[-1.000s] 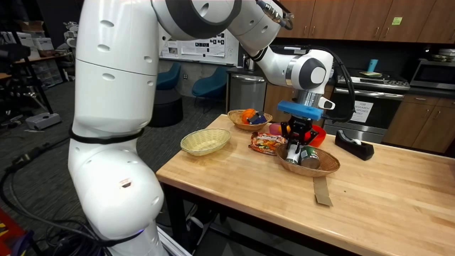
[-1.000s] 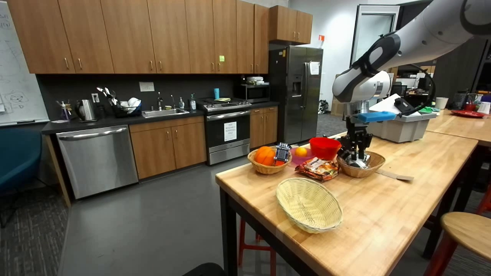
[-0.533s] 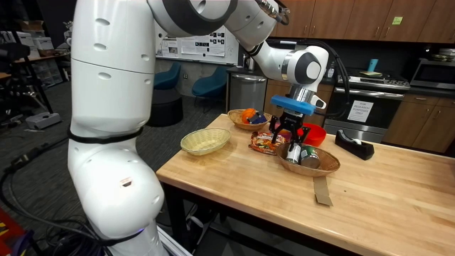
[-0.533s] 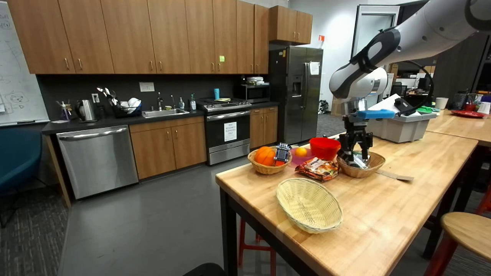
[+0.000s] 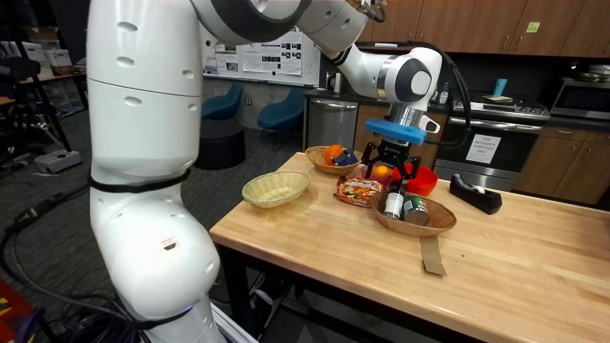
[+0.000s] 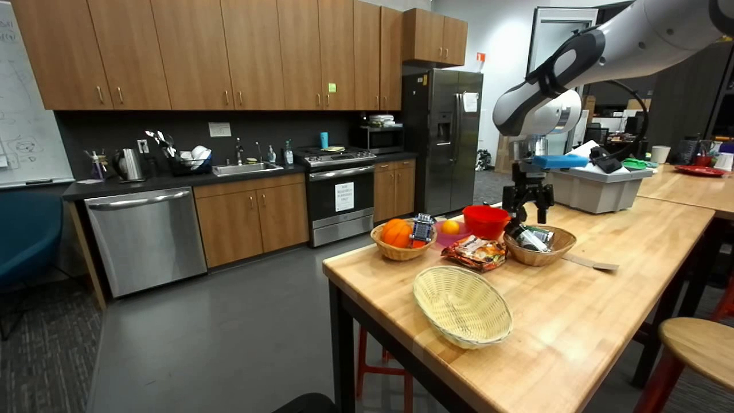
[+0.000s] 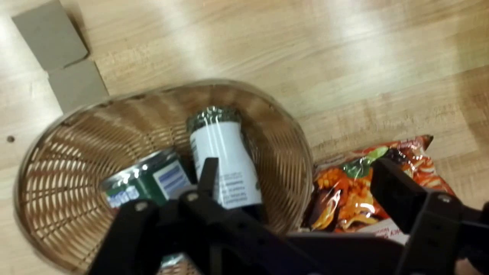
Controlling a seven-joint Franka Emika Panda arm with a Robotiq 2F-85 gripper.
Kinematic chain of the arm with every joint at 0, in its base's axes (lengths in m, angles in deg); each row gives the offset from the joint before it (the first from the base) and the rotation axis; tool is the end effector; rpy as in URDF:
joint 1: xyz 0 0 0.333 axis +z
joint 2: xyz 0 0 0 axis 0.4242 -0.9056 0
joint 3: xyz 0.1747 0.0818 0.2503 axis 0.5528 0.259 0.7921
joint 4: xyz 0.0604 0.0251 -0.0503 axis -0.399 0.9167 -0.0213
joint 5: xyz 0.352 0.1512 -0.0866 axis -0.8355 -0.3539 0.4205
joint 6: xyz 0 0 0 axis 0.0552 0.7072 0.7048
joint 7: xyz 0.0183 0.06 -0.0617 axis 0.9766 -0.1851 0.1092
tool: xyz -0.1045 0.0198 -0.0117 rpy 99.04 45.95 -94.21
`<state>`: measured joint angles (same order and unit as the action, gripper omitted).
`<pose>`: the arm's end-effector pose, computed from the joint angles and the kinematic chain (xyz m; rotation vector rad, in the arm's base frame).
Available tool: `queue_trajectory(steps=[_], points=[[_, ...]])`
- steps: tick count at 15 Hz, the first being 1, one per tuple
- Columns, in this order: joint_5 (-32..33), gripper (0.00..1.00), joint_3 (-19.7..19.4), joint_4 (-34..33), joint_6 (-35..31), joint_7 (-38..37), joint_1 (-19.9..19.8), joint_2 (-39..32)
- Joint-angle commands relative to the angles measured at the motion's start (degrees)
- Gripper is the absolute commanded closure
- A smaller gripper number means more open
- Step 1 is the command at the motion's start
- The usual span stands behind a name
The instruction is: Remove the container from the basket on the right and put it on the orange packet
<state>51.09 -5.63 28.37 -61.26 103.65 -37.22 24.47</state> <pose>0.5586 -0.1949 0.3872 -3.0688 0.1450 0.3182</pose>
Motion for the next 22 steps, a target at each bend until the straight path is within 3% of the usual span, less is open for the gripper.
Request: queue_trajectory(steps=[1, 5, 22], points=[[-3.7, 0.00, 0.1, 0.8, -9.1, 4.7, -1.3, -0.4], [-5.8, 0.00, 0.0, 0.8, -13.4, 7.0, -2.2, -1.5], [-5.1, 0.00, 0.3, -3.1, -9.1, 3.6, -1.7, -4.1]])
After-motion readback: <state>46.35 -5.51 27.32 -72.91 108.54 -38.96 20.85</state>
